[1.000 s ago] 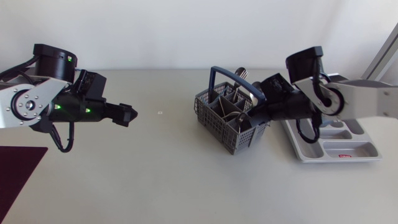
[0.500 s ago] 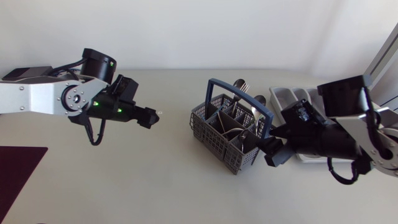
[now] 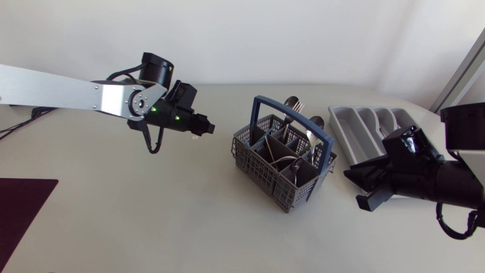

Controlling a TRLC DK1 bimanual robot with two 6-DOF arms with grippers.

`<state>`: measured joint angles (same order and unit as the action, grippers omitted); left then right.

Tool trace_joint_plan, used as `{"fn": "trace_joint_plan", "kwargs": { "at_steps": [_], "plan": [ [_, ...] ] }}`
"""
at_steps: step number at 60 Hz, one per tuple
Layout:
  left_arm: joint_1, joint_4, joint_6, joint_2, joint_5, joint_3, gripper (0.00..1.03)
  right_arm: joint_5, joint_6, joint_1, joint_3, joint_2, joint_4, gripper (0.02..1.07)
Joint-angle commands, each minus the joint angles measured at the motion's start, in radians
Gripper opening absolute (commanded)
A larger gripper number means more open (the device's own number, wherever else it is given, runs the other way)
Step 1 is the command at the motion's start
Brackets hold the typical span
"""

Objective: Sort the cutlery from the basket into the organizer compartments.

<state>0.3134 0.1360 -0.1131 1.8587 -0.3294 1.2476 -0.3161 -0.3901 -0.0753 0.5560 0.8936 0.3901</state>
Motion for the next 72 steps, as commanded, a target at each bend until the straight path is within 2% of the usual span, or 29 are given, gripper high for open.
{"fn": "trace_joint_plan", "kwargs": {
  "at_steps": [1,23,34,46,56,72],
  "plan": [
    [0.018,-0.003,0.006,0.066,-0.034,0.07,0.04,-0.023,-0.043,0.031,-0.036,0.045,-0.017,0.12],
    [0.079,0.068,-0.034,0.183,-0.128,0.171,0.04,-0.026,-0.067,0.039,-0.042,0.317,-0.232,0.11],
    [0.079,0.103,-0.092,0.146,-0.207,0.121,0.04,-0.026,-0.039,-0.012,0.012,0.407,-0.289,0.12],
    [0.043,0.139,-0.163,0.06,-0.304,0.033,0.04,-0.026,-0.007,-0.069,0.09,0.493,-0.315,0.12],
    [0.012,0.154,-0.204,-0.016,-0.326,-0.053,0.04,-0.024,0.014,-0.109,0.17,0.551,-0.316,0.12],
    [-0.106,0.159,-0.272,-0.176,-0.367,-0.235,0.04,0.009,0.045,-0.221,0.32,0.671,-0.31,0.12]
  ]
}}
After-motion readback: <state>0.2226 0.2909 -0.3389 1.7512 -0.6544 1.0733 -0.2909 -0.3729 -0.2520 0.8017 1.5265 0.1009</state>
